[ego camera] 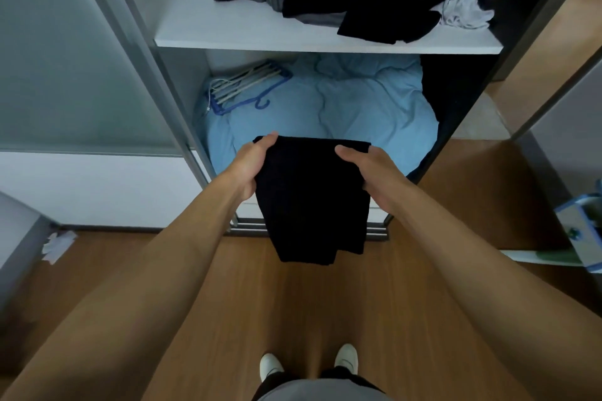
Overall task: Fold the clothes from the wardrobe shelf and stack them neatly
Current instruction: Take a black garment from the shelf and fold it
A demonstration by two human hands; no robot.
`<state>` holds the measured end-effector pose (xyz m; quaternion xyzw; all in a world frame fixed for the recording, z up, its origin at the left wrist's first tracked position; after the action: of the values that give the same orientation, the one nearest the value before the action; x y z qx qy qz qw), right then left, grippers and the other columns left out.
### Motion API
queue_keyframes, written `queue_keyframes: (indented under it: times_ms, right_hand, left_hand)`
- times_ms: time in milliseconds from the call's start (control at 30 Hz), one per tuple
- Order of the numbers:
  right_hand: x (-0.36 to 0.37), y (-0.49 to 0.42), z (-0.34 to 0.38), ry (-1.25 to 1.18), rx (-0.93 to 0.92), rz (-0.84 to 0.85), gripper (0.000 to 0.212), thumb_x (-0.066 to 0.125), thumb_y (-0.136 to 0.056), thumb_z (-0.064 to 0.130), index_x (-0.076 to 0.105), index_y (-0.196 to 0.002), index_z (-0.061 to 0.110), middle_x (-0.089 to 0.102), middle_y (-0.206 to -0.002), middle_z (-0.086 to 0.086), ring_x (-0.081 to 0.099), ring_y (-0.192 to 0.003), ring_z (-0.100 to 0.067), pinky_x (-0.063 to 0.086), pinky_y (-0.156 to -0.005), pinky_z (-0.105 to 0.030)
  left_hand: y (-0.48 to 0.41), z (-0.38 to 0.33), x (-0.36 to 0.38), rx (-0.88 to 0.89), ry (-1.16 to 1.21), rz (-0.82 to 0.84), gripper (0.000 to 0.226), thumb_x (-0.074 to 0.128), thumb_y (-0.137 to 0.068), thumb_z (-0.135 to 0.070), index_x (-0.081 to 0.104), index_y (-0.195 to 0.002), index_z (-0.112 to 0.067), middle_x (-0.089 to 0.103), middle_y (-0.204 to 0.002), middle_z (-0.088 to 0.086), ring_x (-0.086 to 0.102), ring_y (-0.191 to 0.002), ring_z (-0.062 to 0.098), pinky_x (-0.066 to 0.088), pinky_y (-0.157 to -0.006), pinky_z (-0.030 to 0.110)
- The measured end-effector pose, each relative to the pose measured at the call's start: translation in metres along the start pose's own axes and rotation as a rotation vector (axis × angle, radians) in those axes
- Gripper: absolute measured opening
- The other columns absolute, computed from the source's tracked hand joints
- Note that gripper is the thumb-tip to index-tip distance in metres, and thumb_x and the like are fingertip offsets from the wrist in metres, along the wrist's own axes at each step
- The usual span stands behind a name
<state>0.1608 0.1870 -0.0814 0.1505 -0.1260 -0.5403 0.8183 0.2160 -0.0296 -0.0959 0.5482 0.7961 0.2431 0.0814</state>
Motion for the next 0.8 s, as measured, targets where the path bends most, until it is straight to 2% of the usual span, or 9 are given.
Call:
queue_keyframes:
  times_ms: [100,167,333,500,633,700,733,800]
  right_hand:
    - [-0.009,-0.002,0.007,0.074,-0.01,-0.043,0.033,0.07,-0.09,0.036,0.069,-0.112,0.012,0.077,-0.099,-0.004,0.075,-0.086,-0.017,0.055,-0.06,-0.022]
    - [-0.012,-0.005,0.009,0.106,-0.009,-0.06,0.031,0.069,-0.091,0.037,0.069,-0.111,0.014,0.077,-0.099,-0.002,0.074,-0.084,-0.013,0.054,-0.06,-0.02]
    - [-0.008,-0.012,0.01,0.174,0.007,-0.118,0.029,0.067,-0.093,0.034,0.067,-0.108,0.009,0.075,-0.098,-0.006,0.073,-0.085,-0.017,0.057,-0.069,-0.026]
    - [-0.005,-0.017,0.011,0.14,0.021,-0.174,0.027,0.071,-0.091,0.028,0.063,-0.104,0.006,0.071,-0.092,-0.006,0.071,-0.079,-0.018,0.054,-0.055,-0.021]
    - [-0.004,-0.022,0.01,0.131,0.043,-0.21,0.037,0.073,-0.089,0.022,0.061,-0.115,-0.002,0.07,-0.106,-0.014,0.071,-0.092,-0.025,0.059,-0.072,-0.029]
    - [-0.003,-0.022,0.011,0.131,0.048,-0.206,0.039,0.074,-0.088,0.02,0.061,-0.117,-0.002,0.07,-0.11,-0.015,0.07,-0.092,-0.023,0.058,-0.068,-0.024]
    - [-0.002,-0.021,0.012,0.133,0.039,-0.197,0.043,0.074,-0.088,0.019,0.059,-0.122,-0.001,0.068,-0.115,-0.013,0.069,-0.094,-0.022,0.057,-0.069,-0.023]
    - [-0.001,-0.022,0.014,0.193,-0.001,-0.176,0.064,0.077,-0.085,0.019,0.045,-0.14,0.008,0.056,-0.126,-0.003,0.062,-0.106,-0.02,0.054,-0.083,-0.027]
  left_hand:
    - [0.002,-0.003,-0.003,-0.006,0.062,0.168,0.035,0.056,-0.098,-0.04,0.07,-0.114,-0.013,0.075,-0.111,0.007,0.072,-0.103,0.02,0.058,-0.078,0.028]
    - [0.002,-0.003,-0.006,0.026,0.064,0.191,0.03,0.054,-0.101,-0.032,0.068,-0.116,-0.011,0.074,-0.114,0.009,0.071,-0.105,0.021,0.058,-0.078,0.027]
    - [-0.001,-0.01,-0.005,0.124,-0.096,0.01,0.022,0.054,-0.102,-0.028,0.069,-0.106,-0.013,0.077,-0.101,0.007,0.074,-0.094,0.021,0.059,-0.068,0.027]
    - [-0.007,-0.018,-0.006,0.172,-0.173,-0.148,0.015,0.064,-0.096,-0.025,0.07,-0.096,-0.012,0.076,-0.092,0.008,0.075,-0.078,0.018,0.057,-0.058,0.023]
    - [-0.012,-0.019,-0.01,0.157,-0.151,-0.23,0.016,0.07,-0.092,-0.02,0.068,-0.1,-0.006,0.074,-0.098,0.015,0.073,-0.064,0.012,0.055,-0.052,0.02]
    - [-0.015,-0.02,-0.011,0.163,-0.185,-0.239,0.018,0.072,-0.091,-0.019,0.065,-0.105,-0.009,0.071,-0.113,0.016,0.073,-0.072,0.011,0.056,-0.06,0.02]
    - [-0.015,-0.021,-0.012,0.163,-0.239,-0.246,0.034,0.073,-0.09,-0.021,0.059,-0.119,-0.01,0.065,-0.126,0.013,0.072,-0.088,0.014,0.057,-0.073,0.022]
    - [-0.018,-0.022,-0.017,0.169,-0.381,-0.252,0.078,0.076,-0.087,-0.026,0.03,-0.149,-0.017,0.047,-0.146,0.009,0.056,-0.124,0.023,0.046,-0.102,0.031]
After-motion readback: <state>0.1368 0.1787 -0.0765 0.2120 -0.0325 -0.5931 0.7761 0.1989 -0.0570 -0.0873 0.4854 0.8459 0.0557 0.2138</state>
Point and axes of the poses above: each hand's wrist, its own y-axis away from the middle knuckle, its own x-axis out of the palm, z = x × y, the point moved 3 cm from there along -y, towards the middle knuckle
